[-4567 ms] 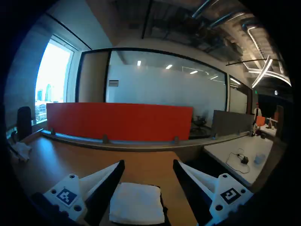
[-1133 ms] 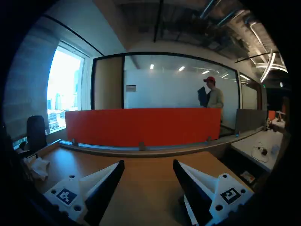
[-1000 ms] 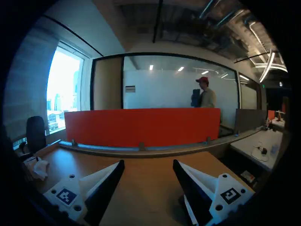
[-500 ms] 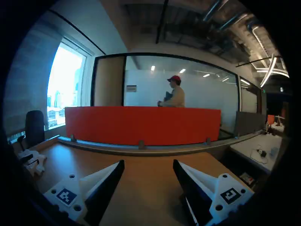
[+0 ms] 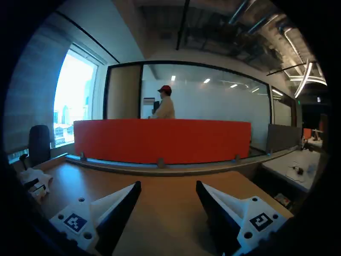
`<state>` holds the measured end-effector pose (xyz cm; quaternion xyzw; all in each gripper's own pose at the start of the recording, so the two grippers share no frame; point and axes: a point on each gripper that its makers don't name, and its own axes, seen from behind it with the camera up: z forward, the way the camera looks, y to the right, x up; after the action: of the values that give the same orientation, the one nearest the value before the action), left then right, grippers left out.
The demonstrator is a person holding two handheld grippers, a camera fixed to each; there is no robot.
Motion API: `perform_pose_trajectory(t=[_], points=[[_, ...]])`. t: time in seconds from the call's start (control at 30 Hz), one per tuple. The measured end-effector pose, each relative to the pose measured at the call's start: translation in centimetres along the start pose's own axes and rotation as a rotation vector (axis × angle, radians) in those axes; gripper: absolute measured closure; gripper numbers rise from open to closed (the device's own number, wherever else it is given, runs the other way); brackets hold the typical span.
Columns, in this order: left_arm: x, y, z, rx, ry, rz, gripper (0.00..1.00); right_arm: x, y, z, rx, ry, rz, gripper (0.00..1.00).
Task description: Fold towel
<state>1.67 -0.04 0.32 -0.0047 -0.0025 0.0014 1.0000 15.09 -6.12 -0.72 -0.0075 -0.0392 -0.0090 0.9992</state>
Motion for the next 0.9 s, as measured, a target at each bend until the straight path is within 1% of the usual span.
perform_pose_trajectory(t=[0.27, 0.57, 0.9], points=[[-0.7, 0.6, -0.2, 0.0, 0.0, 0.02, 0.07, -0.2, 0.7, 0.1, -0.003, 0.004, 0.005, 0.0], [-1.3, 0.1, -0.3, 0.009, 0.003, 0.029, 0.07, -0.3, 1.1, 0.1, -0.002, 0.009, 0.01, 0.0], [-1.5, 0.0, -0.4, 0.007, 0.005, -0.002, 0.07, -1.2, 1.4, 0.3, -0.005, 0.004, 0.018, 0.0]])
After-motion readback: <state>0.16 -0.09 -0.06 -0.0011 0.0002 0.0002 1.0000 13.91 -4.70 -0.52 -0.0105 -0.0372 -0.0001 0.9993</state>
